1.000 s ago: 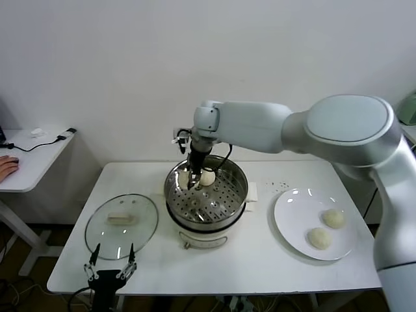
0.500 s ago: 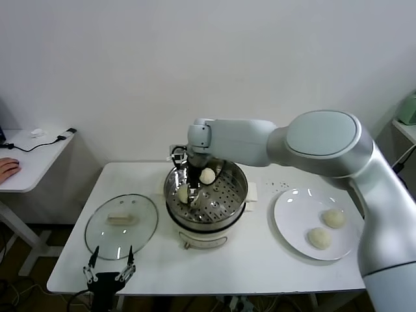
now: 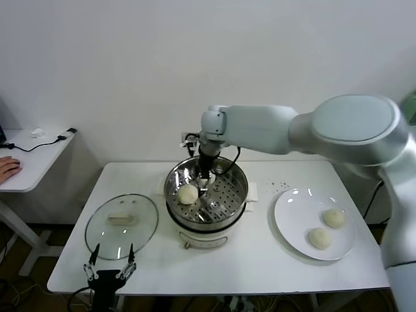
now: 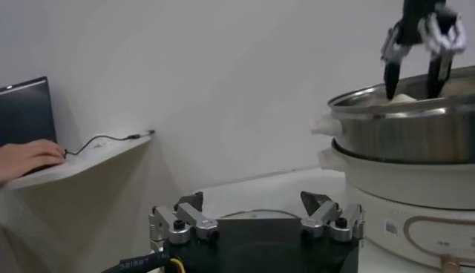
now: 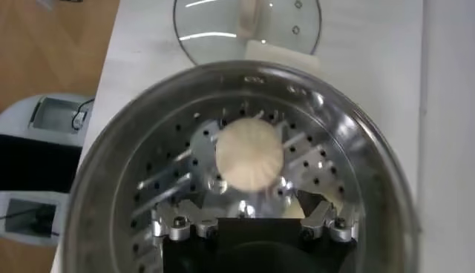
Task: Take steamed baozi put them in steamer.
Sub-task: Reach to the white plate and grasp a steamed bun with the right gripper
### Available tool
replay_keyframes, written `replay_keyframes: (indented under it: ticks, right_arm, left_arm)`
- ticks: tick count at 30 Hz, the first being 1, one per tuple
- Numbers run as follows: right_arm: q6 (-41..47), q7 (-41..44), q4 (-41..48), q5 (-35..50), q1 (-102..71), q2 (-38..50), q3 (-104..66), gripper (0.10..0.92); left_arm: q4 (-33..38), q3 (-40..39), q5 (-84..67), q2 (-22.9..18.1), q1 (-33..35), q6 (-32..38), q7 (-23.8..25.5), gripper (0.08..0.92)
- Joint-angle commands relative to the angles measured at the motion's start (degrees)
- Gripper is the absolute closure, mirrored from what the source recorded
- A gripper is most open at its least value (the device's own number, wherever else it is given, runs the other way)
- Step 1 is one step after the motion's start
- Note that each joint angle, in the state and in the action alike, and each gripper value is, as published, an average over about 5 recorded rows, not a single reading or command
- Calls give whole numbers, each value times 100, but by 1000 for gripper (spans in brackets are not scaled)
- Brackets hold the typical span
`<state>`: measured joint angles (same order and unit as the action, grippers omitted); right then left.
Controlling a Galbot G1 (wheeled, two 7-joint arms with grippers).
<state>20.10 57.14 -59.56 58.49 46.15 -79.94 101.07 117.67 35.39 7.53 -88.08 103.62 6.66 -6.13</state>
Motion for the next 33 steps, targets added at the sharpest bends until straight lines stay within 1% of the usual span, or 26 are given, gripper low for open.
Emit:
replay_keyframes:
  ticks: [1,3,6,10,17,20,25,33]
  right_arm:
    - [-402,468,-1502,-937,1116,2330,146,203]
    - [-436,455,-1778,-1283,1132,2867,203,203]
    - [-512,462,-2128,-2029,898,3657,151,203]
    - [-524,507,-2350,-3004,102,4639,-407,203]
    - [-531,578,-2315,-4494,-1909,5638,-1909,203]
    - [-593,597,-2122,-4935,-2731,5804,-2560,203]
    - [-707,539,-1691,-5357,-3920,5796,-3718,203]
    - [-683,395,-1329,-5539,-4608,5356,-4297,203]
  left_arm:
    - [28,-12,103,-47,-36,-28,15,177]
    - [42,-20,128,-70,-45,-36,22,177]
    - [45,-35,166,-80,-38,-33,30,177]
    - [59,-59,222,-113,-24,-53,32,177]
    - [121,-70,332,-195,85,-88,28,177]
    - [124,-49,373,-193,152,-84,22,177]
    - [130,-36,457,-201,192,-85,17,177]
    - [102,-33,526,-235,216,-88,18,177]
